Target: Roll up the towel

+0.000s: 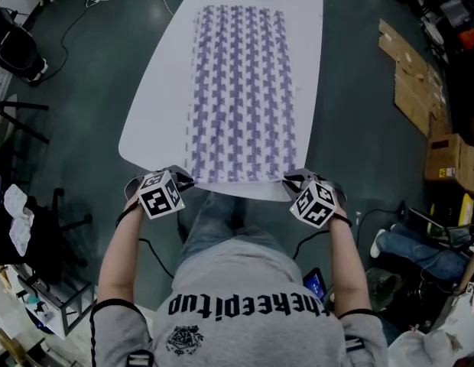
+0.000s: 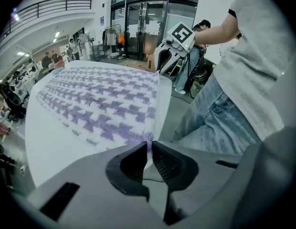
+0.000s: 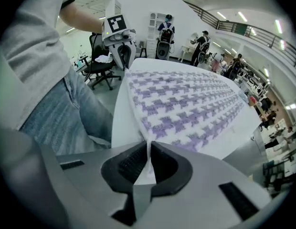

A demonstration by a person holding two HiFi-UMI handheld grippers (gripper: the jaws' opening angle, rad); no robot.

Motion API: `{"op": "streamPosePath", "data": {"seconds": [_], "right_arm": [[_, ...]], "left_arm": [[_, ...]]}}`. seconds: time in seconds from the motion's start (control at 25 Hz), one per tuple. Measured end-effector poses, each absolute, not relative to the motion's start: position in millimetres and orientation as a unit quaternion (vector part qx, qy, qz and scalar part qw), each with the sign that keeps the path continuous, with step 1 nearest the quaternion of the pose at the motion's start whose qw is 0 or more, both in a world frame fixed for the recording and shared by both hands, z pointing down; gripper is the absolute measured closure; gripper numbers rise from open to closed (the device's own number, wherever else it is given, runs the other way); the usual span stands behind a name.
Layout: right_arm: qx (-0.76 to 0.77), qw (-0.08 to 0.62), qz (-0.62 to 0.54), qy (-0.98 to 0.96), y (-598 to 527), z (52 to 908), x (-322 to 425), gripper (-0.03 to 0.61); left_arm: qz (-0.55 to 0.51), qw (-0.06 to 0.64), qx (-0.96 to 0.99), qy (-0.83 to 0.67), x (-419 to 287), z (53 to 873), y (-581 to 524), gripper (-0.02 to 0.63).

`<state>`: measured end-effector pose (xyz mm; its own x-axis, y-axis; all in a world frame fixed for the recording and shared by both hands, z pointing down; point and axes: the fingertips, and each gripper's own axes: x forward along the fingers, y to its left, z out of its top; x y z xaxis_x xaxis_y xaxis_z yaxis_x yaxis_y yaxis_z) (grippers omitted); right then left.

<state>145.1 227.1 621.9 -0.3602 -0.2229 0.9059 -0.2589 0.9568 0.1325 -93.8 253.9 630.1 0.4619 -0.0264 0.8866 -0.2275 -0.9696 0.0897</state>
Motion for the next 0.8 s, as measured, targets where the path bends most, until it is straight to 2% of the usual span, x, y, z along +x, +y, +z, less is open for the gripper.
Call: {"op": "streamPosePath", "data": {"seconds": [0.48, 0.6, 0.8], "right_arm": [[0.18, 0.578, -0.001, -0.796, 170, 645, 138, 0.557], [0.19, 0.579, 0.011, -0.793, 146, 649, 140, 0.558], [0.197, 0.576, 0.032, -0.793, 140, 653, 140, 0.558]], "left_arm": [[0.542, 0.07, 0.831, -0.101, -101, 641, 199, 0.578], [0.518, 0.086, 0.842, -0.123, -101, 636, 170, 0.575], [0.499, 0.115, 0.844, -0.158, -116, 635, 154, 0.512]]}}
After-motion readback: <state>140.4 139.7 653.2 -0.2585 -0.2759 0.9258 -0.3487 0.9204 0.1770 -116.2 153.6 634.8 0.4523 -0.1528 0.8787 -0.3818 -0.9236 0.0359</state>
